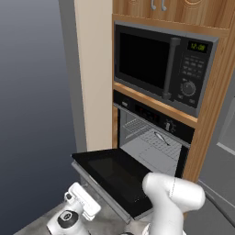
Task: Place the fish on the rack of the oven, and slide the rack back inside. Close the oven door.
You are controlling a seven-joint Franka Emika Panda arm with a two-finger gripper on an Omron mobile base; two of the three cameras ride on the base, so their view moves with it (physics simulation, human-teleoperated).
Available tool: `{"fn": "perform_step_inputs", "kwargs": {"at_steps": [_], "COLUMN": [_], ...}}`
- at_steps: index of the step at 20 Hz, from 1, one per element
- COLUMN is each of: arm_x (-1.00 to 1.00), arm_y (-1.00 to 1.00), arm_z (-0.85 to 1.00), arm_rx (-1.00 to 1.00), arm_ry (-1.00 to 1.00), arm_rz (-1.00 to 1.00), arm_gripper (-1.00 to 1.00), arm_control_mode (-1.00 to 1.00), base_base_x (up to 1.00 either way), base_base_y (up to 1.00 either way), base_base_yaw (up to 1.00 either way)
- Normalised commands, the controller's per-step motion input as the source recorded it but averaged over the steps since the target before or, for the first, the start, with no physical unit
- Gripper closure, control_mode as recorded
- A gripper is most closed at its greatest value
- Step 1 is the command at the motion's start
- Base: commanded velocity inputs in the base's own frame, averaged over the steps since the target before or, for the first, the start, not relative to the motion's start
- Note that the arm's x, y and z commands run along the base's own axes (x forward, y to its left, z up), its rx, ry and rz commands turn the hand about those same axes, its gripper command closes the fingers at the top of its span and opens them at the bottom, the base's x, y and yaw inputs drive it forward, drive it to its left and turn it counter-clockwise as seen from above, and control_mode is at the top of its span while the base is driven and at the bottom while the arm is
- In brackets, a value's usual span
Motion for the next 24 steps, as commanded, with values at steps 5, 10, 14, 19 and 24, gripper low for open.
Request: {"fn": "perform_step_inputs", "kwargs": {"at_steps": [5,10,14,19,24], "arm_x": [0.26,0.35,0.39,0.50,0.56], "arm_y": [0.00,0.00,-0.05,-0.20,-0.22], "arm_z": [-1.00,-1.00,-1.00,-0.99,-1.00], "arm_rx": [-0.11,-0.08,-0.07,-0.05,-0.05], "arm_ry": [0.17,0.18,0.12,0.09,0.04], "arm_rz": [0.00,0.00,0.00,-0.01,-0.01], "arm_gripper": [-1.00,-1.00,-1.00,-1.00,-1.00], "arm_control_mode": [-1.00,-1.00,-1.00,-1.00,-1.00], "base_base_x": [0.00,0.00,0.00,0.00,0.00], "base_base_y": [0.00,0.00,0.00,0.00,0.00], "base_base_yaw": [0.00,0.00,0.00,0.00,0.00]}}
